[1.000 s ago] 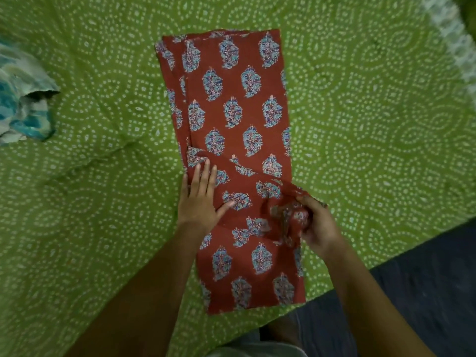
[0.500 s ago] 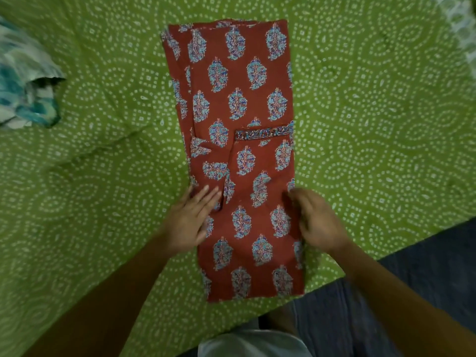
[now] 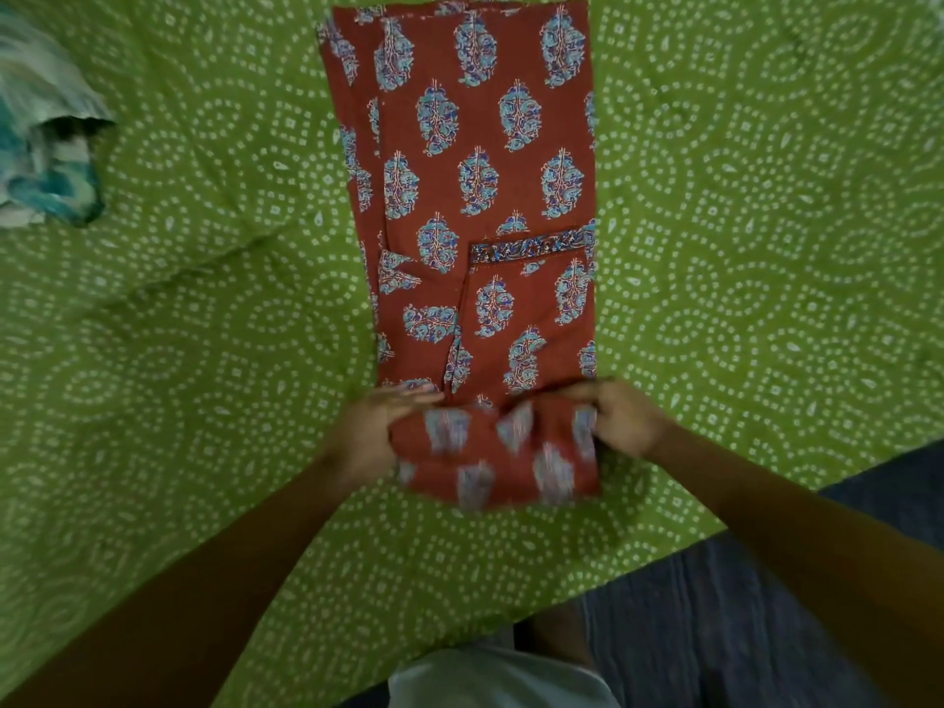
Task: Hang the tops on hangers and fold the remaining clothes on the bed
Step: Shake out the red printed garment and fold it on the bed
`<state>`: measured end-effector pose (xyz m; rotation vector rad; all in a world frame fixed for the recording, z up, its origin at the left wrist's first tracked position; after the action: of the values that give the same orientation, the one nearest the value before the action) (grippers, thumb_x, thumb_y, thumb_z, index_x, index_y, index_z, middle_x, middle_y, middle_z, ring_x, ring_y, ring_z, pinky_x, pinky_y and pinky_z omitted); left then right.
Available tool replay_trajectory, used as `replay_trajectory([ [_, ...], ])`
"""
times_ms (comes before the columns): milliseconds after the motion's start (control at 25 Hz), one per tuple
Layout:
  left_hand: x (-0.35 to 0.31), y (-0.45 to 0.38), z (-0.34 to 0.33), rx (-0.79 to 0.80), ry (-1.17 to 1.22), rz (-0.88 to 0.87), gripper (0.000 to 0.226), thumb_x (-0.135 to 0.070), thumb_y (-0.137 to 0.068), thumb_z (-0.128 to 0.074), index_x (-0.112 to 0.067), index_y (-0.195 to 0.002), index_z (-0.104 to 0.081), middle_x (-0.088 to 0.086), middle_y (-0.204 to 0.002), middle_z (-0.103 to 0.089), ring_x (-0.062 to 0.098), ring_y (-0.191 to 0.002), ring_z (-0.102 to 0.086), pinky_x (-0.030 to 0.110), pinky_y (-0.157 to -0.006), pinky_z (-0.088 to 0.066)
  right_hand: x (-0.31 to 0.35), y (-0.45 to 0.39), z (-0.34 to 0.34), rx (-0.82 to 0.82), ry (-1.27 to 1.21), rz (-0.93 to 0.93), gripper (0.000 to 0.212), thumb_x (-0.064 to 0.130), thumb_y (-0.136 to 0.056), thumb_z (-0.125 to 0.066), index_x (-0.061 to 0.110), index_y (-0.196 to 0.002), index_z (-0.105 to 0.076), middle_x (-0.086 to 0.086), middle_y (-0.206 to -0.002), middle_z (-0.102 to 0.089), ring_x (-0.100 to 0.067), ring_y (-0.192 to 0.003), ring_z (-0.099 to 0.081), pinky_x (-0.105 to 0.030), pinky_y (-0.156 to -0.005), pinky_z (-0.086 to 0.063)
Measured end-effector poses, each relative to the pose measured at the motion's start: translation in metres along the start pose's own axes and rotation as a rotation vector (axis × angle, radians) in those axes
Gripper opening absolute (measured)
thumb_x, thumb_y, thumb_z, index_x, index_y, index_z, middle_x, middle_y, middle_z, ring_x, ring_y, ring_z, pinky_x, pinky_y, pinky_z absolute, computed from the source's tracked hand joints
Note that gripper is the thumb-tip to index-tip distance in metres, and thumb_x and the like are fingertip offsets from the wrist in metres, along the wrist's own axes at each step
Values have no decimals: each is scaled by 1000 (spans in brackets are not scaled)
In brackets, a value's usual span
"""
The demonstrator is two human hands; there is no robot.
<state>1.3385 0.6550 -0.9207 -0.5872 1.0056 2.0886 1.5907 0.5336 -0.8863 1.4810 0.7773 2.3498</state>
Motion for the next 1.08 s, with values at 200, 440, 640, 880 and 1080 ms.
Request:
replay_trajectory([
  [200, 6, -49, 44, -233, 1079, 631, 59, -54, -87, -55, 1, -107, -58, 16, -100, -71, 22, -91, -68, 29, -79, -50, -8, -70, 34, -115, -846, -459, 32, 46, -95, -49, 16, -100, -60, -4, -92, -67, -20, -86, -64, -32, -75, -52],
  [440, -32, -51, 63, -95, 1008, 478, 51, -43, -96, -50, -12, -135, -51, 12, -120, -65, 24, -108, -63, 43, -104, -41, -8, -60, 28, -212, -859, -434, 28, 35, -94, -57, 12, -106, -66, -5, -104, -71, -19, -94, -68, -37, -94, -51],
  [640, -22, -4, 47, -75, 747, 528, 18, -22, -88, -67, -20, -105, -69, -4, -99, -72, 10, -90, -69, 35, -92, -53, -19, 10, -9, -279, -852, -552, 33, 32, -95, -56, 2, -94, -69, 0, -78, -72, -13, -67, -68, -23, -61, -51],
  [880, -27, 36, 26, -56, 742, 660, 13, -31, -88, -66, -19, -90, -73, 3, -92, -75, 15, -81, -72, 35, -86, -55, -18, 49, -36, -357, -777, -620, 24, 29, -85, -69, 6, -89, -71, -11, -93, -74, -20, -77, -70, -29, -73, -53],
  [1080, -41, -13, 60, -238, 854, 584, 21, -27, -81, -73, -14, -97, -71, 2, -91, -74, 8, -76, -71, 20, -69, -56, -7, 5, 17, -562, -698, -458, 31, 34, -78, -77, 12, -94, -61, 4, -84, -71, -9, -71, -67, -22, -59, -52],
])
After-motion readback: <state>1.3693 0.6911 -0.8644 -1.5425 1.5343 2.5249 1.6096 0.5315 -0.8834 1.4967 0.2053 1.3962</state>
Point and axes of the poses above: each hand's wrist, its own y-axis away from the middle knuckle, its own z-axis out of the back of the hand, x = y × z, the point moved 6 cm from there along -y, towards the middle knuckle
